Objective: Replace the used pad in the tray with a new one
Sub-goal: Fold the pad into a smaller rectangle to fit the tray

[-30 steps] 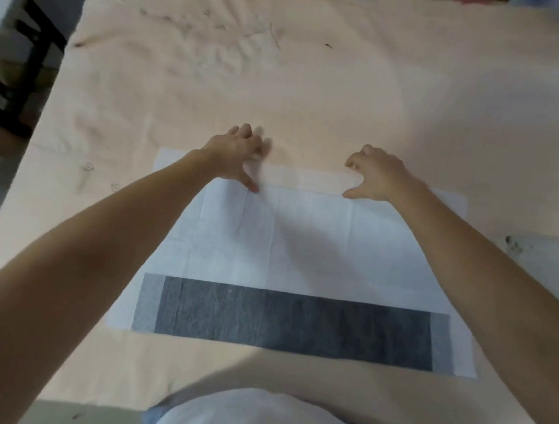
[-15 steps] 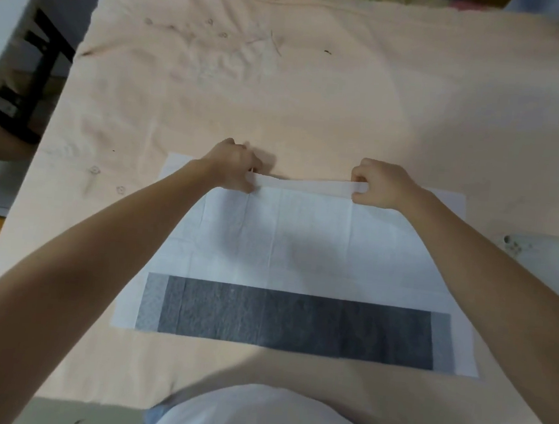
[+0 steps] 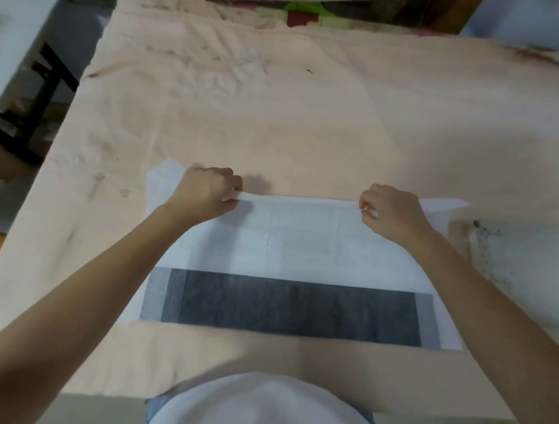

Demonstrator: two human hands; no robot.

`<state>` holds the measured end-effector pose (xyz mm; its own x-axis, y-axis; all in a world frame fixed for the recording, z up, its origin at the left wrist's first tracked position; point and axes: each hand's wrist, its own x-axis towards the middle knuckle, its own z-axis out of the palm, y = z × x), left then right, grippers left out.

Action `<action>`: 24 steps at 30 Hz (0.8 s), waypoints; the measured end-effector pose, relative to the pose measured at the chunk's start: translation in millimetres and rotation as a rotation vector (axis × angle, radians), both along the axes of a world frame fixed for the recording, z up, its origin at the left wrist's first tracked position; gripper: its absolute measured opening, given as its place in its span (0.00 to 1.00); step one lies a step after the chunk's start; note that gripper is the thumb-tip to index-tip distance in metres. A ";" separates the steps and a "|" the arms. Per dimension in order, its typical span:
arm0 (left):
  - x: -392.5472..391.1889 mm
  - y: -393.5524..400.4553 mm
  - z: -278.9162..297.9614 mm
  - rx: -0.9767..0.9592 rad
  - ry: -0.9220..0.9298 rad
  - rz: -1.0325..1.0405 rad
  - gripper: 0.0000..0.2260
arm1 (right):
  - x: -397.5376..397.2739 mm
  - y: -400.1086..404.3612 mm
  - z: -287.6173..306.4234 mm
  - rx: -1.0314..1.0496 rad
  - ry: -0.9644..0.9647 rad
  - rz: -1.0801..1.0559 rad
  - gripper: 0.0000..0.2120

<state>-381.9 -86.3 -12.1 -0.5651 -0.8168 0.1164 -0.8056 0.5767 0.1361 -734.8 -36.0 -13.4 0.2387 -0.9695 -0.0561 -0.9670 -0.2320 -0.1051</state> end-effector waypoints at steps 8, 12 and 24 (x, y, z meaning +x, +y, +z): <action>15.7 56.3 -7.2 -0.019 0.001 0.009 0.08 | 6.7 61.4 -3.6 -0.100 -0.046 0.053 0.05; 22.4 74.8 -18.0 0.056 -0.032 0.010 0.10 | 11.6 86.2 -11.9 -0.102 -0.080 0.083 0.06; 42.7 119.6 -62.9 0.173 -0.027 0.069 0.12 | 22.1 134.1 -44.4 -0.029 -0.030 0.080 0.11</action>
